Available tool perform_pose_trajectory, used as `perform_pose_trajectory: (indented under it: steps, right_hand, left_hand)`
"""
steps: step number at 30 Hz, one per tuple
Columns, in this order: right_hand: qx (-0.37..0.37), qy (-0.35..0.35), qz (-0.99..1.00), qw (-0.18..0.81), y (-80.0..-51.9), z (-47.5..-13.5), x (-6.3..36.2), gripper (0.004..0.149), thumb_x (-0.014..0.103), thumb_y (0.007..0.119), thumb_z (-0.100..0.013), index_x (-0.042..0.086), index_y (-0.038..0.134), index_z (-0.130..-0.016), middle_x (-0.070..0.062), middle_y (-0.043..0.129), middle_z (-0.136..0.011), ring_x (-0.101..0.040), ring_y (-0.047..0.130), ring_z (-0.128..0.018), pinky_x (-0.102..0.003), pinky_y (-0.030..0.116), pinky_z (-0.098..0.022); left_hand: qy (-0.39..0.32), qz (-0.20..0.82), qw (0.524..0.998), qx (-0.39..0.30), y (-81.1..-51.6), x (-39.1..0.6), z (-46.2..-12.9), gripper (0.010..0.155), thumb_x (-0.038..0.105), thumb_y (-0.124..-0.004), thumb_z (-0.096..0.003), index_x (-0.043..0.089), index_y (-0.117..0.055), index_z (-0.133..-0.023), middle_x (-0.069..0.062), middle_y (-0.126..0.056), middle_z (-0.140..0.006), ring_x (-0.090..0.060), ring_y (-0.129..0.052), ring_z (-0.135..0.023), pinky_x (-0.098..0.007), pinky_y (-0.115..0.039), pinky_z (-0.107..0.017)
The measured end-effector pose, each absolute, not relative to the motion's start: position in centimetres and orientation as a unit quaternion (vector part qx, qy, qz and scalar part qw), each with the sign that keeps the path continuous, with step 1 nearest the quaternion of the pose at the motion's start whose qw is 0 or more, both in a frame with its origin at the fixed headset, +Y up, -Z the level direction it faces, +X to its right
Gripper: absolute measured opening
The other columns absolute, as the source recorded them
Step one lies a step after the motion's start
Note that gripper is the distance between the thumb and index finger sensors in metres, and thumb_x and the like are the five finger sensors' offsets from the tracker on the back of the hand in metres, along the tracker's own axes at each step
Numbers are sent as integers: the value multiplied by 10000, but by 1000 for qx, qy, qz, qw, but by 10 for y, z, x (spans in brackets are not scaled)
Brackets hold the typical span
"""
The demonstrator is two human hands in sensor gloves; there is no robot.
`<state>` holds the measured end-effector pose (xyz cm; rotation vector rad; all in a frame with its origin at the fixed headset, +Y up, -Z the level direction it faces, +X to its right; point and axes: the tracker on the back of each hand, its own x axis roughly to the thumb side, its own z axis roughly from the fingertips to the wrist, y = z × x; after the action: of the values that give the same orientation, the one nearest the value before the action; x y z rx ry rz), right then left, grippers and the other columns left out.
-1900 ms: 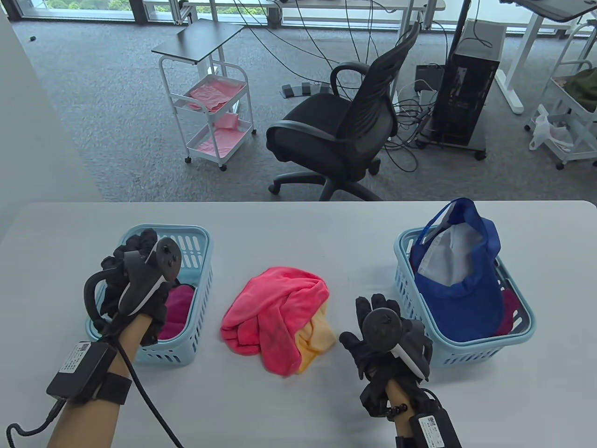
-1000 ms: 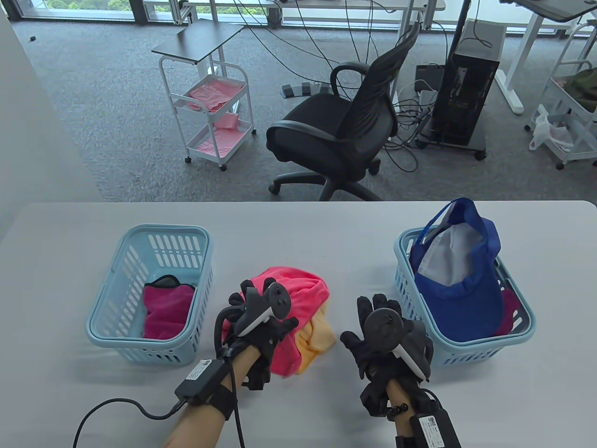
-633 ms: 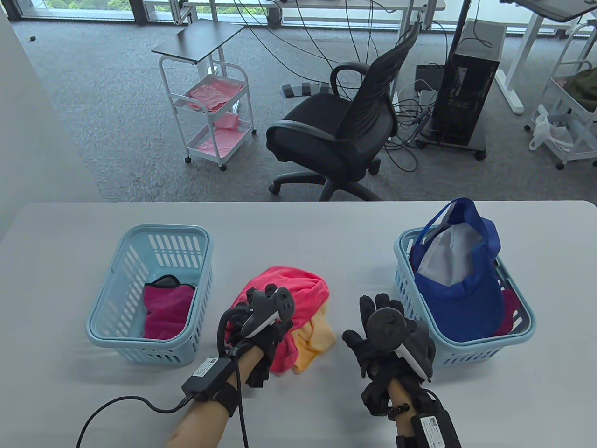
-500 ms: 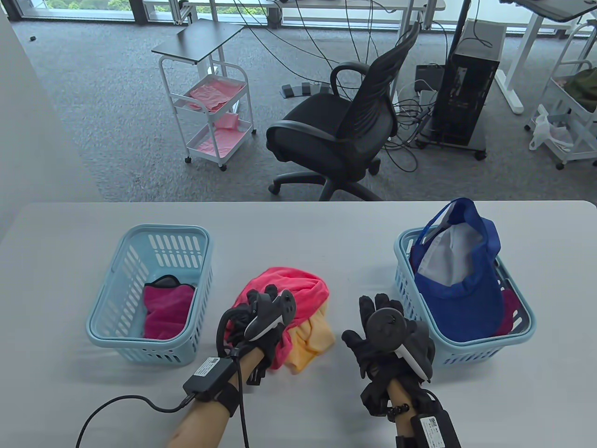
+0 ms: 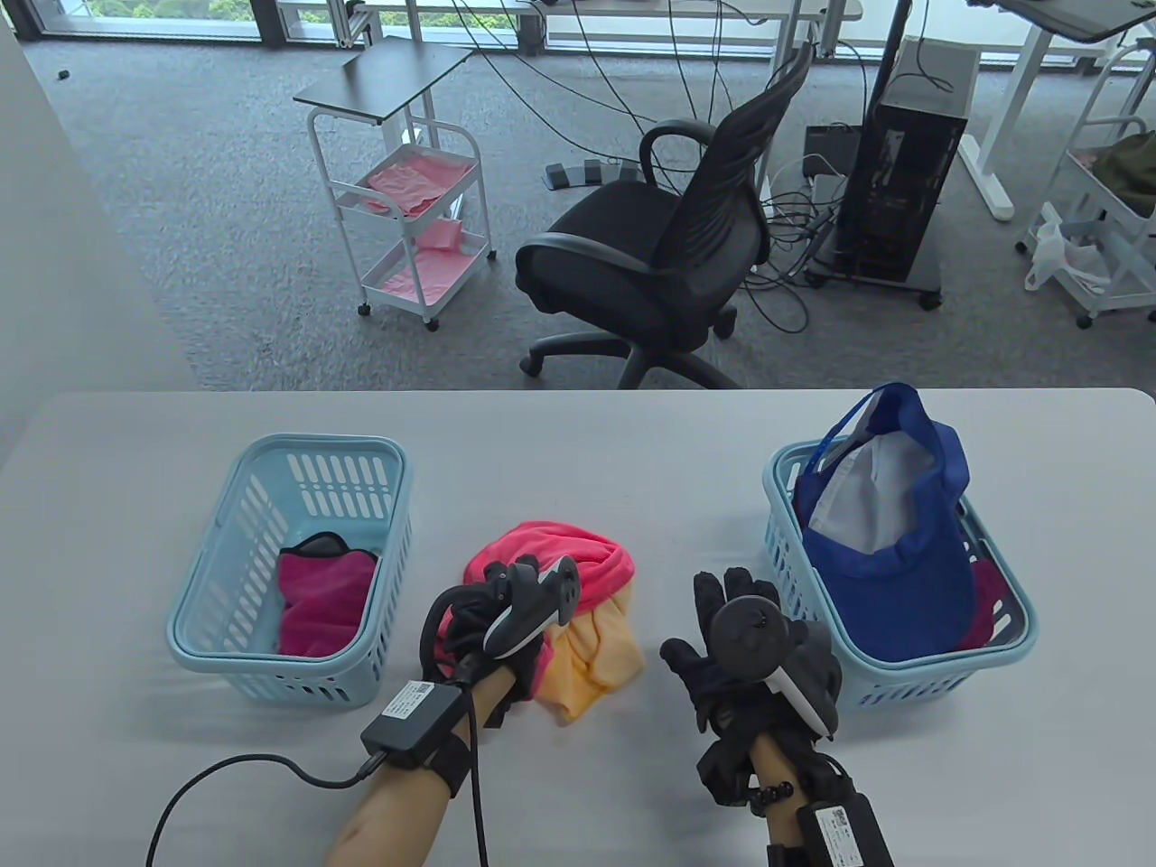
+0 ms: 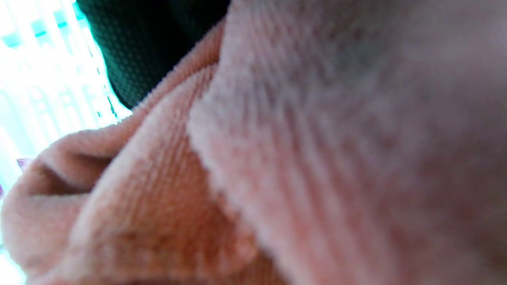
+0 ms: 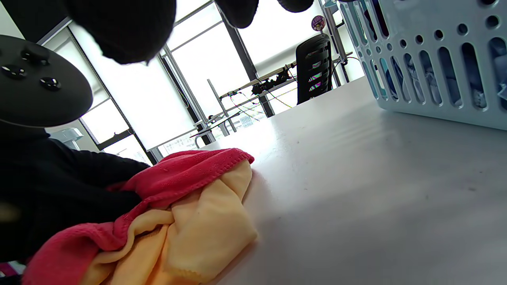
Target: Sort apparel and towels into hand baskets
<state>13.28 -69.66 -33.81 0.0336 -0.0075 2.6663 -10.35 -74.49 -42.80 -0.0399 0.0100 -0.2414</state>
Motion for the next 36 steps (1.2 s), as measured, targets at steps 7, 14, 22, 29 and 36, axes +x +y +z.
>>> perform_pose_trajectory:
  steps: [7,14,22,29,36]
  right_hand:
    - [11,-5,972,235,-696,-338,134,808,486,767,-401,148,418,-1046,-224,268,-1090,-537,293,-977,-687,378,-703]
    - [10,-9,972,234,-695,-336,134,809,486,767,-401,148,416,-1047,-225,269,-1090,-538,297,-976,-688,380,-702]
    - [7,-10,972,235,-694,-337,136,810,485,767,-401,147,416,-1047,-223,269,-1090,-537,294,-977,-687,378,-703]
    - [6,-12,972,236,-694,-337,136,808,485,767,-401,147,417,-1046,-224,268,-1090,-538,295,-977,-687,378,-703]
    - [7,-13,972,236,-694,-336,137,808,485,767,-401,147,418,-1046,-221,270,-1090,-537,295,-977,-688,379,-702]
  left_hand:
    - [13,-98,995,-14,-730,-107,-427,520,433,-738,-486,335,-652,-989,-36,-795,-1006,-306,-1053,-755,-432,-939,-548]
    - [16,-67,998,-9,-712,-109,-425,522,440,-738,-491,328,-653,-994,-46,-783,-1012,-314,-1045,-764,-437,-935,-552]
    - [28,-11,999,-11,-687,-118,-425,519,448,-742,-493,332,-664,-993,-57,-775,-1023,-330,-1036,-778,-452,-927,-561]
    - [28,4,1000,-10,-672,-120,-426,516,434,-740,-495,325,-669,-995,-60,-782,-1018,-313,-1046,-771,-441,-931,-558]
    - [14,-2,999,-31,-668,-117,-427,508,444,-717,-510,318,-677,-1001,-65,-783,-1030,-333,-1036,-788,-462,-918,-570]
